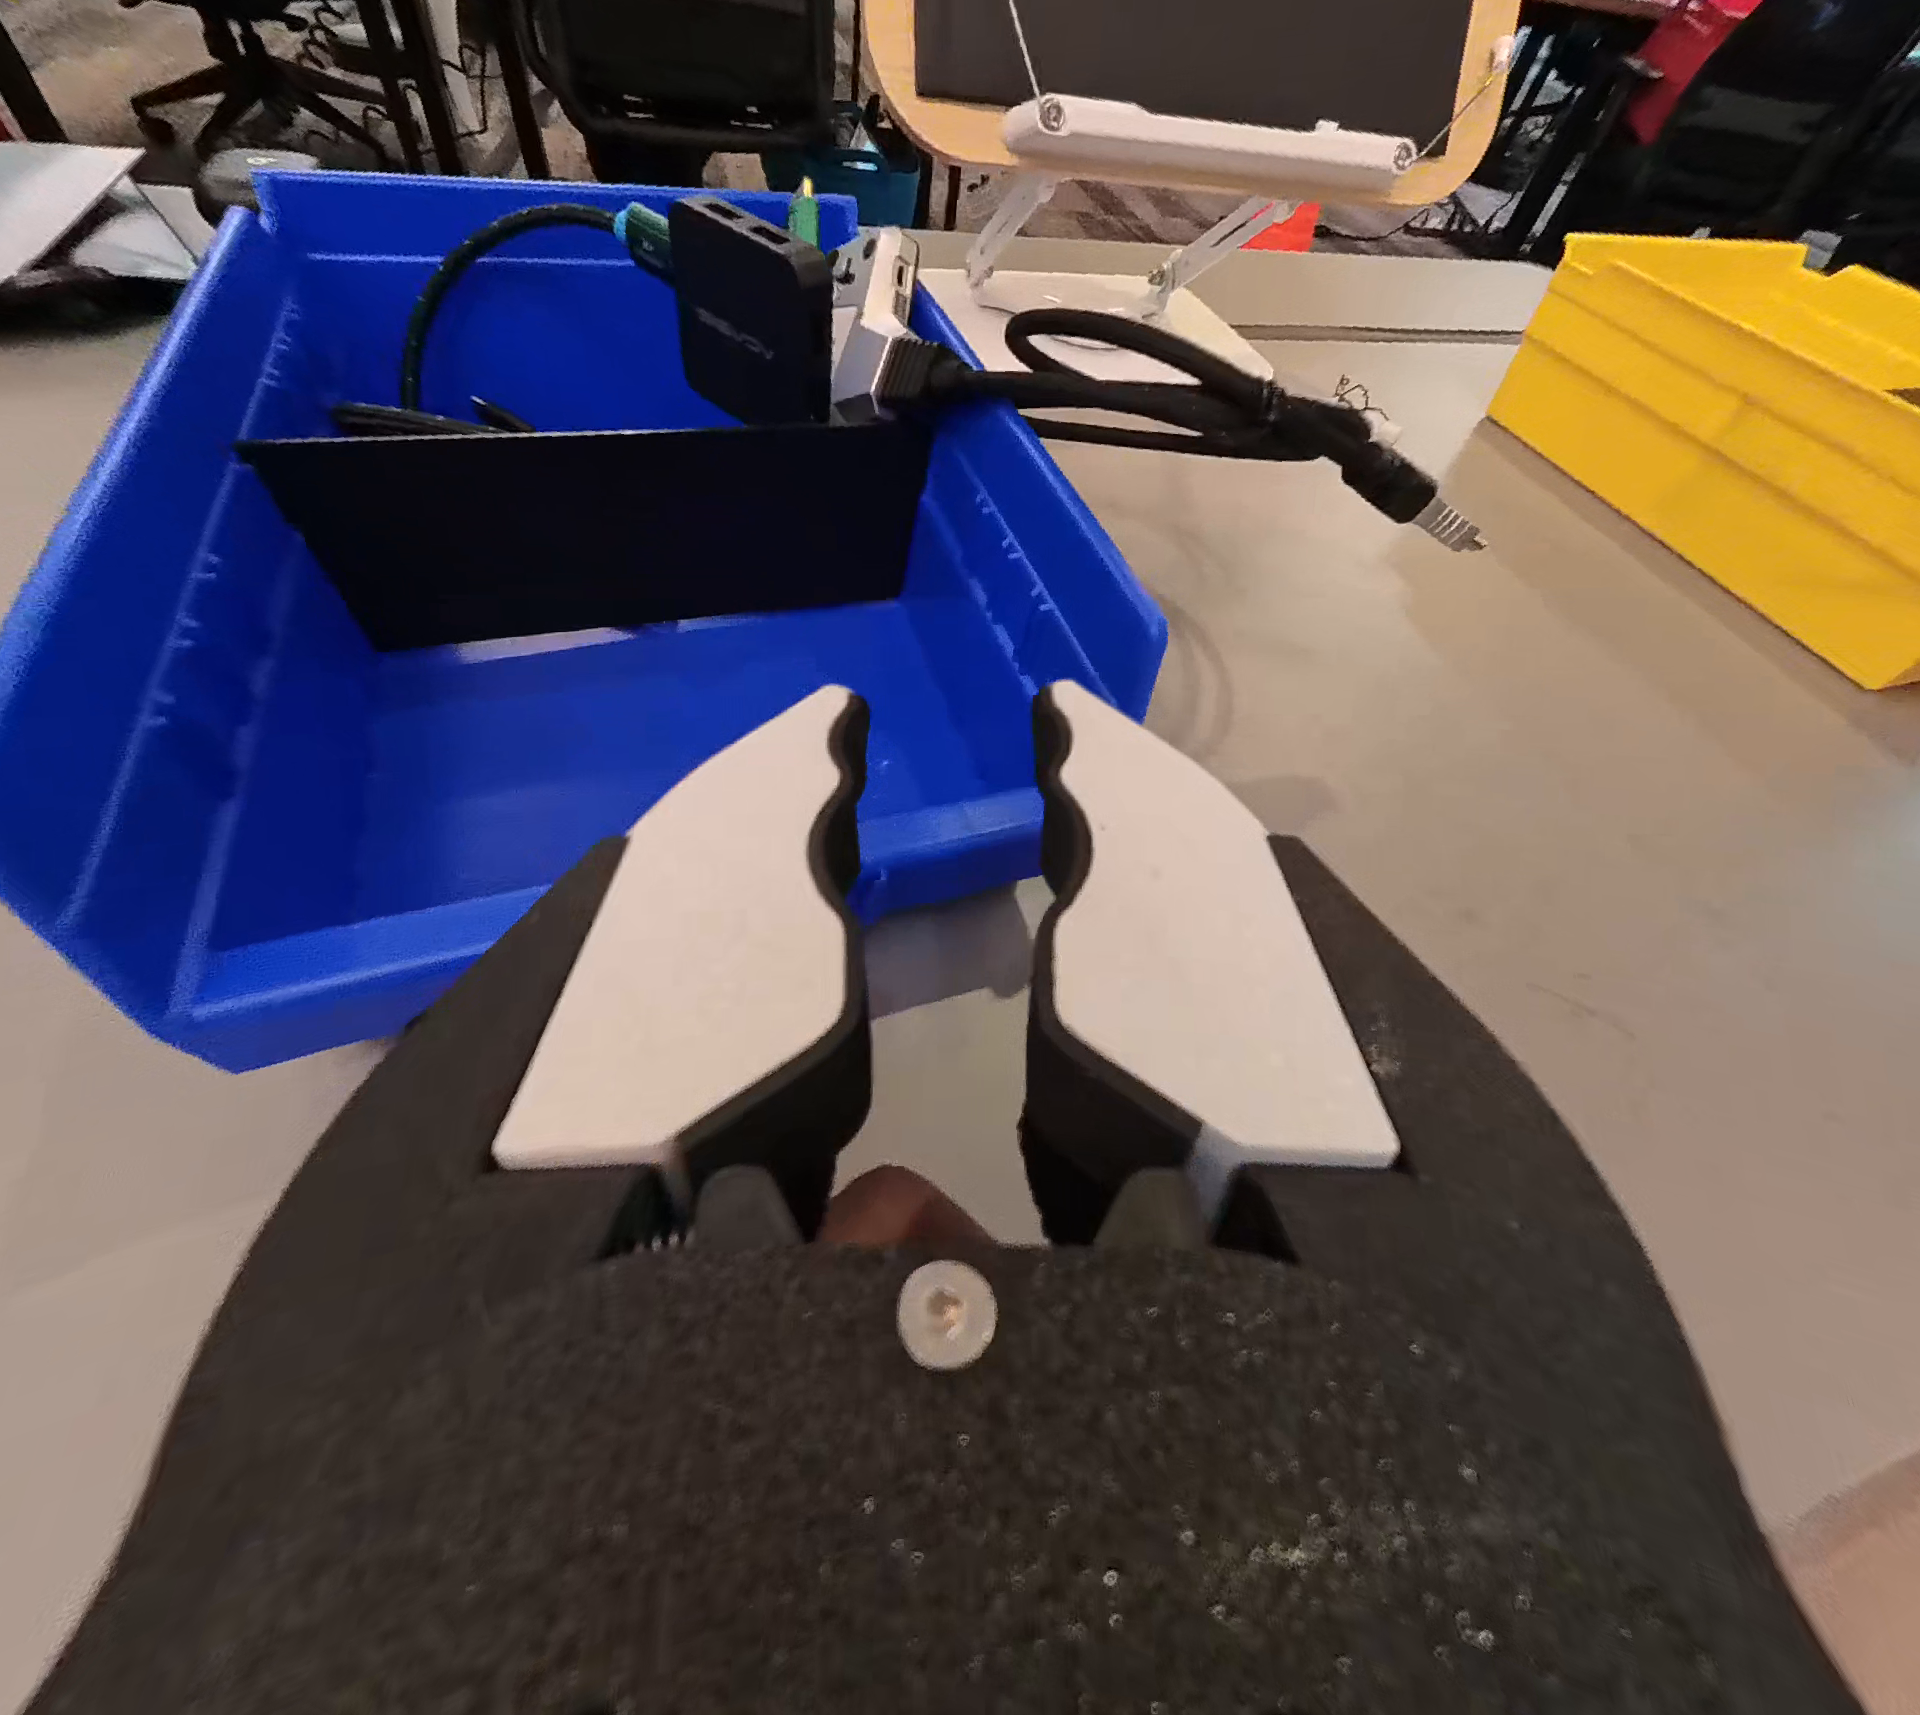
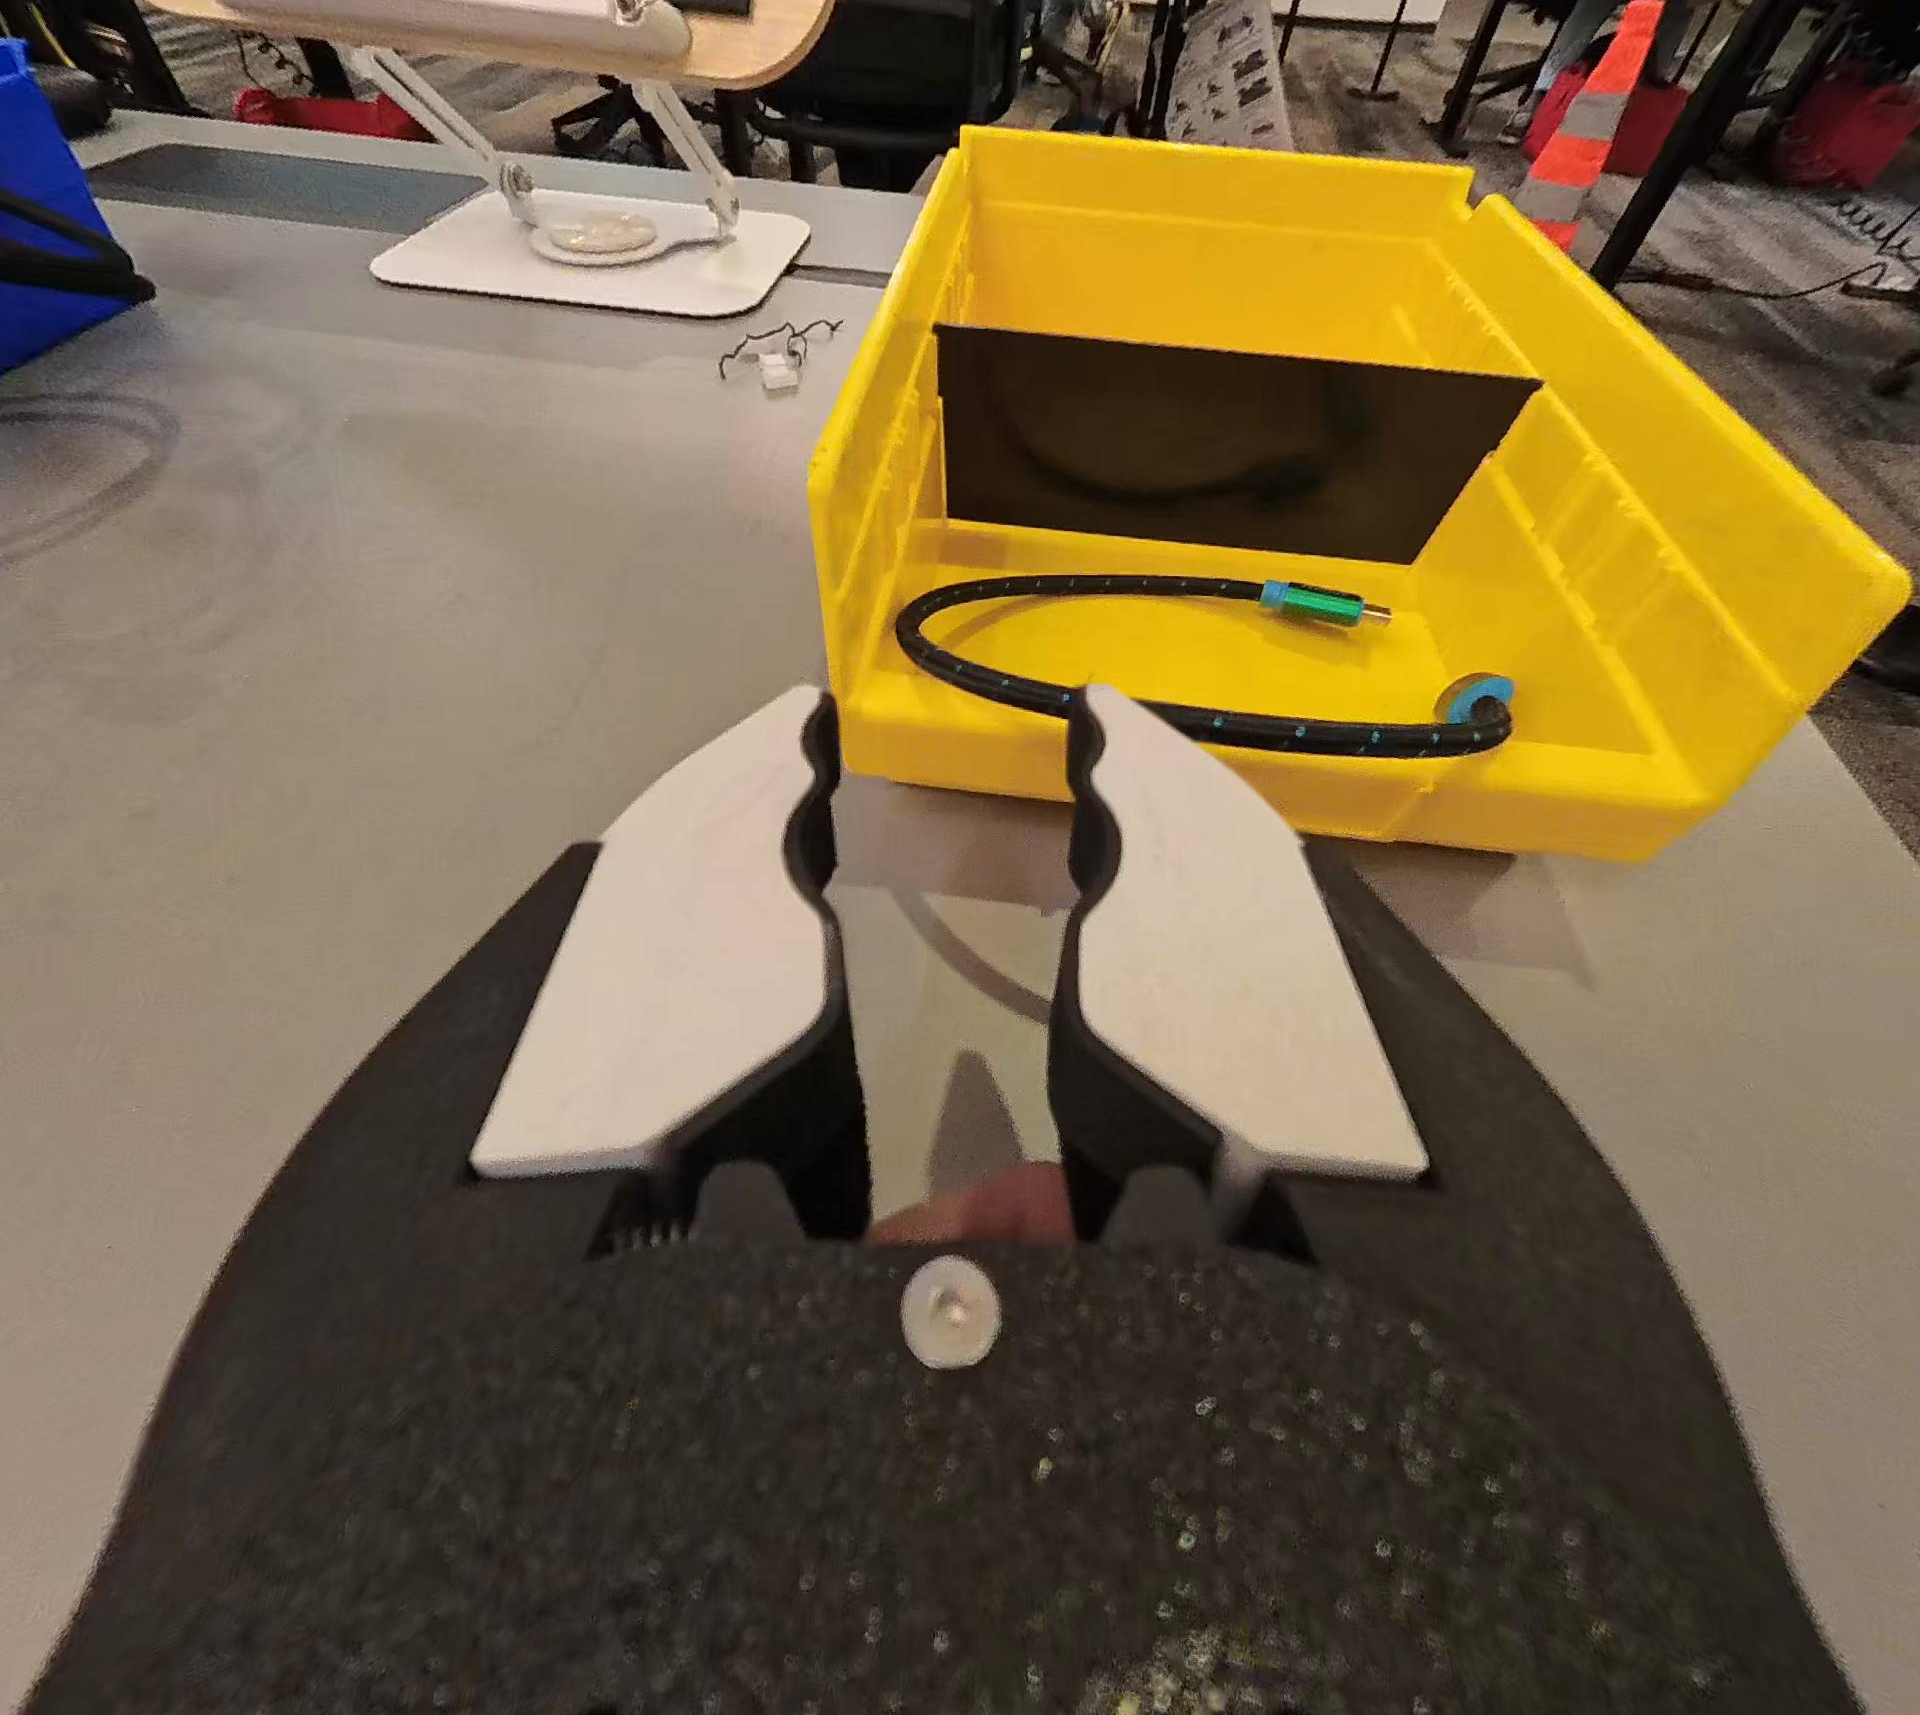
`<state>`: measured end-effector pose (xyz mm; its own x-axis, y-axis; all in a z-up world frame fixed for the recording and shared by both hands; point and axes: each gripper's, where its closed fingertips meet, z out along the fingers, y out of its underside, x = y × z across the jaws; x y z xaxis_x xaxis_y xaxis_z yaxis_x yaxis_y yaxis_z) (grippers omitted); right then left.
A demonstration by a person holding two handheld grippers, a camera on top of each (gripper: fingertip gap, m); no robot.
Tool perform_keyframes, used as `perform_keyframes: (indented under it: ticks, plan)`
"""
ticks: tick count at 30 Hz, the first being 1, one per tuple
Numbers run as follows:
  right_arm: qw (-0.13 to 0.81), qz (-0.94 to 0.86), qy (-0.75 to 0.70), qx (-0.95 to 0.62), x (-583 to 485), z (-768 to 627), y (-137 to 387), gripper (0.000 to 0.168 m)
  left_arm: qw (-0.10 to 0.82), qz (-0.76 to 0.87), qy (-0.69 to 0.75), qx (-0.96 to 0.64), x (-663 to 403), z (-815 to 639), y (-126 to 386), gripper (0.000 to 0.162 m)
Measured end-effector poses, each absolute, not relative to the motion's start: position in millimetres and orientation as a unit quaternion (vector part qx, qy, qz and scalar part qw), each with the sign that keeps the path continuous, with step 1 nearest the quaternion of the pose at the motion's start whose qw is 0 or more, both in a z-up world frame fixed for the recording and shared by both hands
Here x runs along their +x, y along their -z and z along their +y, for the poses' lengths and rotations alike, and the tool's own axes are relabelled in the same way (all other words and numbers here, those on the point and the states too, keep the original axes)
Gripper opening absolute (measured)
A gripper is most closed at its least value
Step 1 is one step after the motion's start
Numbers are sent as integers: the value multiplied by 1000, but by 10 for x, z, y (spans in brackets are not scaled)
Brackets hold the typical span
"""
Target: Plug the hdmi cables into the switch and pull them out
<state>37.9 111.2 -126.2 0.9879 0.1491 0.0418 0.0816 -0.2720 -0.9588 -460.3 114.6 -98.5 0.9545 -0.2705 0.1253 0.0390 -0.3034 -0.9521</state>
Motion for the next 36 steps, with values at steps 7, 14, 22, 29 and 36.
perform_keyframes:
  ticks: [7, 14, 22, 29, 36]
  plan:
    - [592, -66, -56, -801, 352, 1104, 1300, 36, 566, 87, 110, -812, -4564, 1182, 1129, 28]
    - [591, -71, -61, -802, 286, 1166, 1344, 34, 528, 135, 81, -835, -4443, 1211, 1377, 21]
    - [607, -78, -48, -789, 240, 1220, 1289, 30, 502, 153, 78, -848, -4392, 1181, 1546, 29]
    - [590, -105, -70, -798, 39, 1381, 1381, 32, 498, 141, 105, -849, -4451, 1145, 1554, 31]
    - [583, -115, -95, -799, -89, 1367, 1400, 31, 488, 129, 144, -851, -4400, 1137, 1493, 40]
